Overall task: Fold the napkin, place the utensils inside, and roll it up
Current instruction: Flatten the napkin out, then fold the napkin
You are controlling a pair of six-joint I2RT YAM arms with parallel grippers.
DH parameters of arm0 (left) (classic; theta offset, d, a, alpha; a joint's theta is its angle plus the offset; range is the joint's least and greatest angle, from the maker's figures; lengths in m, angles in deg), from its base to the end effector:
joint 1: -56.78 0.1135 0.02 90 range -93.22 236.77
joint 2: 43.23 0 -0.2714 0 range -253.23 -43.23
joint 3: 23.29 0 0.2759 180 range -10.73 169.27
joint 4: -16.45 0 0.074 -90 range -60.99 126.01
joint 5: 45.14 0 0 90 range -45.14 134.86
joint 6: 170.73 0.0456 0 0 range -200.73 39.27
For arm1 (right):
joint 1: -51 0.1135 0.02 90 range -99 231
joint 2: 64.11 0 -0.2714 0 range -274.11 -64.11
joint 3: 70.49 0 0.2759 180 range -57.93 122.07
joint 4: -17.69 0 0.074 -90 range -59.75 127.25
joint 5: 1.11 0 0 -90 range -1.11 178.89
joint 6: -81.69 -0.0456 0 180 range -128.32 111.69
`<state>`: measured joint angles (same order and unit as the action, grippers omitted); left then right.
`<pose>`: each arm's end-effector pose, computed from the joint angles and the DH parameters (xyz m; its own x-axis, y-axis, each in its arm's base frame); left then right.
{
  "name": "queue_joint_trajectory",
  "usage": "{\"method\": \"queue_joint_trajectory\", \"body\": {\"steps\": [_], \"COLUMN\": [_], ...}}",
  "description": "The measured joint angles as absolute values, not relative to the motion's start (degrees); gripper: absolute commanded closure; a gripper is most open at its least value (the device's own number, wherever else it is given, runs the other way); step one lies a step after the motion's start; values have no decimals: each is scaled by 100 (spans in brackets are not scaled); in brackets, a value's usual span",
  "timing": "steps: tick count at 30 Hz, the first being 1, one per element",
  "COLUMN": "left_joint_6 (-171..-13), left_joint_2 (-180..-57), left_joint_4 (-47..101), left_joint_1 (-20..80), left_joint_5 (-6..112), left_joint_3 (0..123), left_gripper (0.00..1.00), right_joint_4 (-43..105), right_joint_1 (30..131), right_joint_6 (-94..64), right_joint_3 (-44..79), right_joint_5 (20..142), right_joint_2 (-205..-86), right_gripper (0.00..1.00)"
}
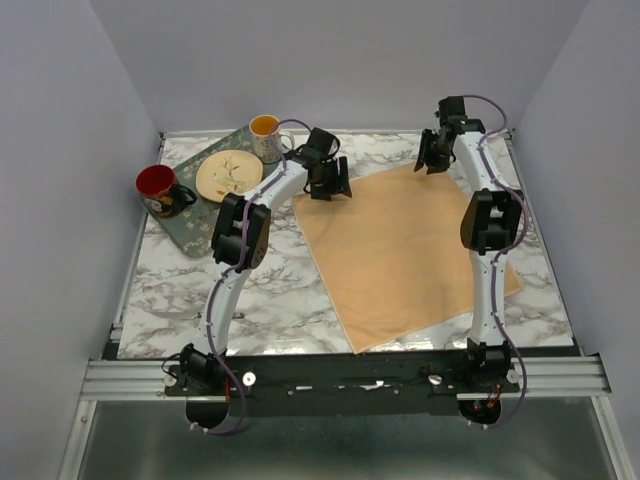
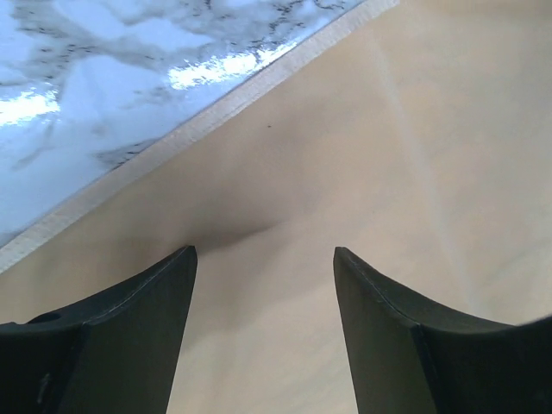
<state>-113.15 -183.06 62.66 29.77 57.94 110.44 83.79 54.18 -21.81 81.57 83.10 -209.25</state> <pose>0.5068 -0.2699 0.1655 -0.8984 -0.1282 -0.4201 0.0995 0.8722 -0.4790 0.5766 0.0366 0.1994 -0.8587 0.1849 -0.4780 0.0963 0.9743 0.2038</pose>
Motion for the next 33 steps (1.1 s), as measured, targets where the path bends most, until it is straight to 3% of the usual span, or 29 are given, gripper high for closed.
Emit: {"method": "queue_joint_trajectory", "body": {"steps": [4,7,13,23,28,33], "left_joint_6": [-11258,-11237,-11127,-10922,-10946,-10985], "left_joint_2": [-18147,-17679,-15238,-12020,-11531,-11511], "left_joint_4": [6321,6415,6354,6002,6013,5995], "left_joint_1": [2988,2831,2444,2638,2697,2783], "left_joint_5": [5816,5827,5641,5016,4843,4826], "left_joint_3": [10959,10604,9190,6745,5866,5507], "left_gripper": [22,22,21,6,5,5], "right_joint_4": [8309,8086,7385,7103,7146,7129], "right_joint_1": [5435,5503,6178,8148,8786,9914], "right_joint_6": [-2177,-2175,-2181,-2487,-2756,-3077], "right_joint_3": [7541,6247,3154,-151,-822,-863], "right_joint_5": [8232,8216,8341,8675,8702,9003], "right_joint_2": [-20300,-19172,-16169,-13426,-12925,-12978], "right_gripper": [44,43,36,31,31,41]}}
